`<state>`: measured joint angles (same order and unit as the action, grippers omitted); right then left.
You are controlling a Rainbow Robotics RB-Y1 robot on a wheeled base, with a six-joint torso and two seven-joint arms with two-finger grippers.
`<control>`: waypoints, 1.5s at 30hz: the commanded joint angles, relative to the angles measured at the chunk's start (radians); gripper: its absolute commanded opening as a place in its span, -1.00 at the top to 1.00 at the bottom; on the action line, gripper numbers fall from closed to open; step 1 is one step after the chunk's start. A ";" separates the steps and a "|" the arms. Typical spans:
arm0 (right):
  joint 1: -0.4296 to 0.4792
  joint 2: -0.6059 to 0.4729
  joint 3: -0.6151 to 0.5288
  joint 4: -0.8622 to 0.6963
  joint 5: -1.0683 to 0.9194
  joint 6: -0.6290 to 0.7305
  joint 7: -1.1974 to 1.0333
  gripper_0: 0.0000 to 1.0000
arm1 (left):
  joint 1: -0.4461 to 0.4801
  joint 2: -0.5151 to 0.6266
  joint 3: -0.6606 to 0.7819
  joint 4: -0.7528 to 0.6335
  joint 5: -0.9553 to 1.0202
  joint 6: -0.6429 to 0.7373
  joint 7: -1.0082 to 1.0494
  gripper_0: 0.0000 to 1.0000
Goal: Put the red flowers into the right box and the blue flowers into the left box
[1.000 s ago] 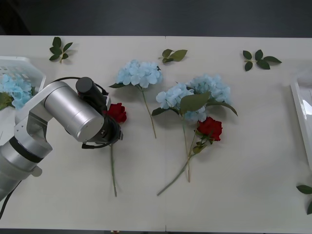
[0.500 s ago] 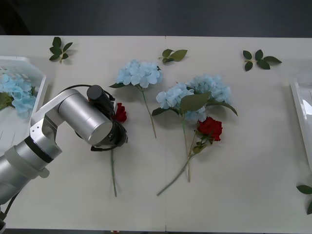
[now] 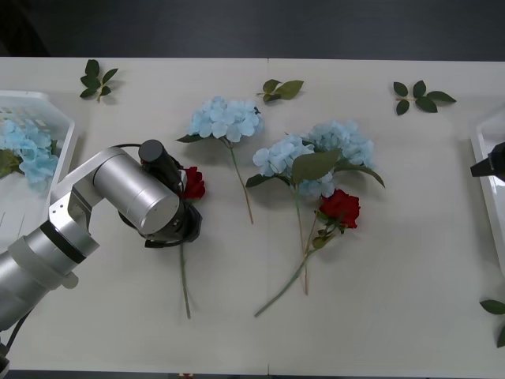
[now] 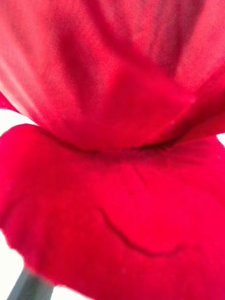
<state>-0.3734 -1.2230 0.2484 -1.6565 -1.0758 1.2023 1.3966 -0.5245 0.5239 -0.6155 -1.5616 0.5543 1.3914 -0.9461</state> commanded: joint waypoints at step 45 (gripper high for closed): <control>0.005 0.433 0.236 -0.666 0.467 0.401 -1.344 -1.00 | -0.038 0.073 0.063 -0.252 -0.030 0.169 -0.100 1.00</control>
<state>-0.3732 -0.8085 0.4832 -2.3379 -0.6330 1.6162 0.0720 -0.5459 0.5816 -0.5784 -1.7753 0.5314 1.5483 -0.9917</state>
